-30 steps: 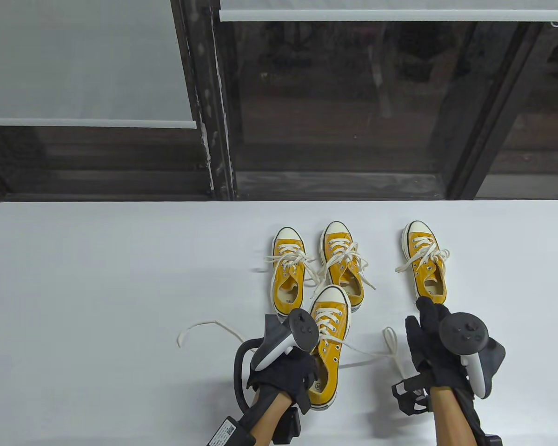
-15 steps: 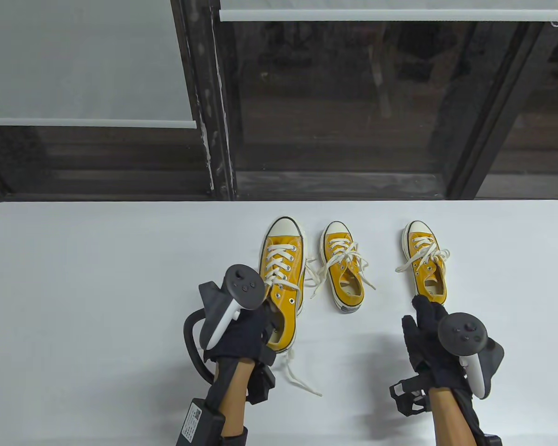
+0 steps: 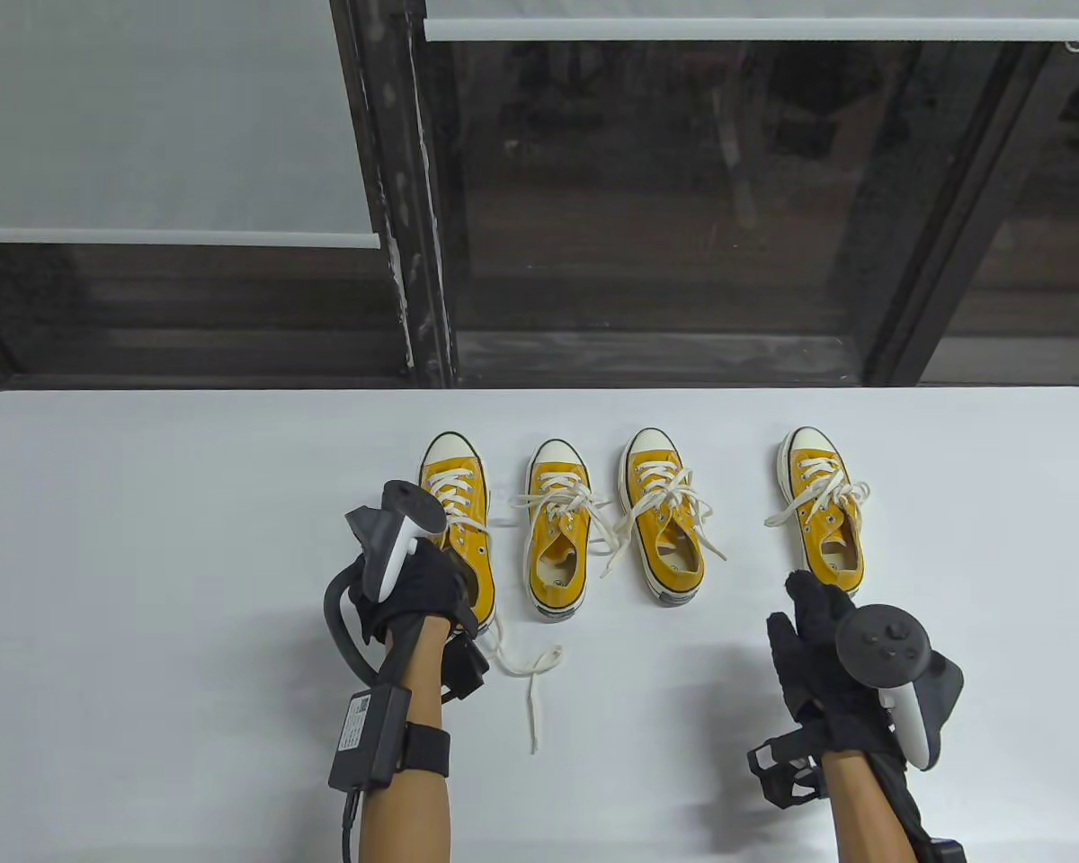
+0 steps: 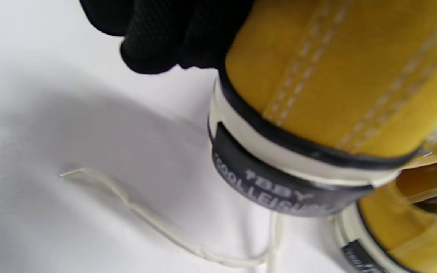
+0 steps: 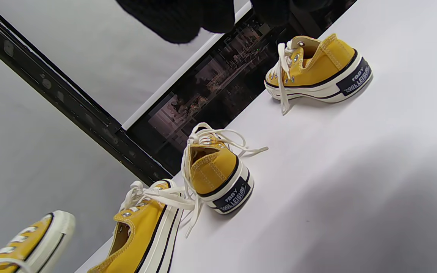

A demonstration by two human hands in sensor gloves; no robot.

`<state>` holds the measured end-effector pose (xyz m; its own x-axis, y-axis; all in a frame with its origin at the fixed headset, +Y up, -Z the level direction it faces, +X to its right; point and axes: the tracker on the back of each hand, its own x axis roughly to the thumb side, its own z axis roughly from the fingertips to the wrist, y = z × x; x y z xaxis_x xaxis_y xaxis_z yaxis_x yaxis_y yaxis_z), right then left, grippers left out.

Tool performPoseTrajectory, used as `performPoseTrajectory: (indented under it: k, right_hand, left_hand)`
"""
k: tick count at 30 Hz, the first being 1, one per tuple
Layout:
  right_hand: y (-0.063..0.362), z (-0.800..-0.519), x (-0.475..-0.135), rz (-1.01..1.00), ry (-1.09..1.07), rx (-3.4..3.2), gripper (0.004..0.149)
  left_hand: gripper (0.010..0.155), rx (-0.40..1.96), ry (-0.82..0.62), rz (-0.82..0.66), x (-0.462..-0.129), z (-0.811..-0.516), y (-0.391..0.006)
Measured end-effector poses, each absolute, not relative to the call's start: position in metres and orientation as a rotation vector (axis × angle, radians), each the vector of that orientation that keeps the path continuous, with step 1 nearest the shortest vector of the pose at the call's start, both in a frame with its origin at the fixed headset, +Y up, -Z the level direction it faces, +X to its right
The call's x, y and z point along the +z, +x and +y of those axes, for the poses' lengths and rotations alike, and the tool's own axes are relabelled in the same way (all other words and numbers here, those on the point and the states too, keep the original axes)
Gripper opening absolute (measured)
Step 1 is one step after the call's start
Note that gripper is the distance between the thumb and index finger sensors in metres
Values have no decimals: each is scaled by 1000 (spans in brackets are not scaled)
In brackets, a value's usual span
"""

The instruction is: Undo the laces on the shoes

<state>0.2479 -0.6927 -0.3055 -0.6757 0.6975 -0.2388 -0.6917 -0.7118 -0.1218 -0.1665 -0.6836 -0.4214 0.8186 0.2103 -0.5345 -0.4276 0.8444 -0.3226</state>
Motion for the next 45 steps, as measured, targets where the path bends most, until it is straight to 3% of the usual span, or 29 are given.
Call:
performPoseTrajectory:
  k: [9,17,20,25,29,34,39,45]
  right_hand:
    - [246,-693,-306,-24,-352,2359,61]
    - [245,-693,-306,-15,-348,2363,61]
    - [245,-693,-306,-12,-347,2360,61]
    - [245,-692,-305,-17,-343,2351,62]
    - [246,-691,-305,-24,-340,2342,62]
    - [246,-691,-305,-25,-337,2334,62]
    - [246,-691,-305,-17,-333,2333,63]
    - [246,-691,-305,-16,-337,2332,62]
  left_hand:
    - [48,320,-543,590,-456,-731,-170]
    - [49,257,-564,605,-456,-748,-171]
    - [54,222,-542,606,-453,-742,-170]
    - [73,192,-644,516,-448,-716,-167]
    - [76,164,-435,463,-441,-676,-156]
    - [66,222,-291,343,-437,-643,-127]
    - [53,224,-295,237,-443,-643,-90]
    - [57,145,-382,237,-461,-674,-57]
